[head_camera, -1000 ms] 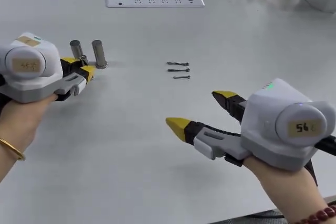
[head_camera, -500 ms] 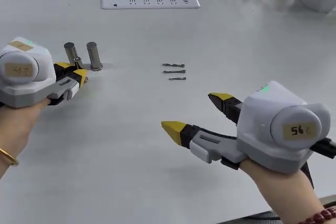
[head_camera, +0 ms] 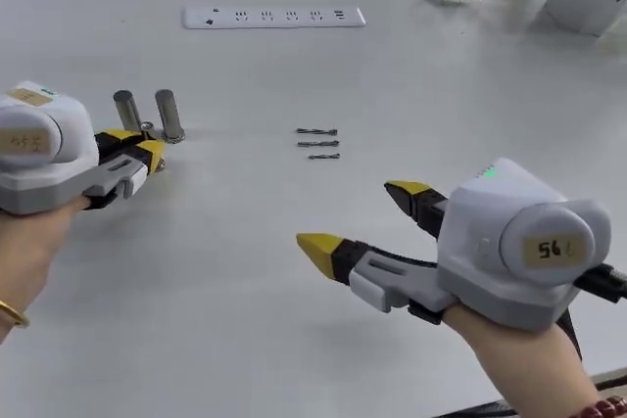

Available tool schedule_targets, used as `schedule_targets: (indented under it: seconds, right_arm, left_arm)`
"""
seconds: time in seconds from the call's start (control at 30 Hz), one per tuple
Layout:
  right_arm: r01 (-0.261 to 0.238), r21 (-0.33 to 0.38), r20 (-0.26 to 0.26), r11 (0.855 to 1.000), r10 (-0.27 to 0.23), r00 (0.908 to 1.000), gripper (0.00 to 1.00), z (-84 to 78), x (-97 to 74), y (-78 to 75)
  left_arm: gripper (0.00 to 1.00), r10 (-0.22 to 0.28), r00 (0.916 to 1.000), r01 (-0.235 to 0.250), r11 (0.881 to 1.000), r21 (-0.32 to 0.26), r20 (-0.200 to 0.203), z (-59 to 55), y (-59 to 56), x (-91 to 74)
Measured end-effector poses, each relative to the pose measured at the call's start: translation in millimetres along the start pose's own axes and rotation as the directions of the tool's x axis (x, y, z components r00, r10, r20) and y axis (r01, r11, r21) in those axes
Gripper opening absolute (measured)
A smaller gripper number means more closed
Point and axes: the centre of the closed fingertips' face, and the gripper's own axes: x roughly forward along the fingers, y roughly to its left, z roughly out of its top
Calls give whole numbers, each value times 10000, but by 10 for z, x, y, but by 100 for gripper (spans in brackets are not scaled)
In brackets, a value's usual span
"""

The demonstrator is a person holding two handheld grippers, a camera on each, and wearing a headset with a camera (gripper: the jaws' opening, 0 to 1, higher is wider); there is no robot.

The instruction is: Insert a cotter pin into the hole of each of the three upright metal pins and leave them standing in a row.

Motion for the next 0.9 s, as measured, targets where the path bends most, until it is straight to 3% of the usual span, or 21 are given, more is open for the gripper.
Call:
schedule_targets:
  seconds: [0.37,0.63,0.9]
  right_arm:
    - [14,40,24,10000,-14,10000,63,-11,-56,18]
    - [-50,-35,-34,10000,50,10000,62,-49,-60,46]
    - [-213,-137,-7,9997,213,9998,62,-52,-56,92]
  left_arm:
    - [5,-415,9991,413,9990,157,126,76,-296,-123]
    - [5,-708,9975,708,9974,144,-35,9,-567,-173]
    - [6,-744,9970,746,9972,82,-207,-59,-685,-201]
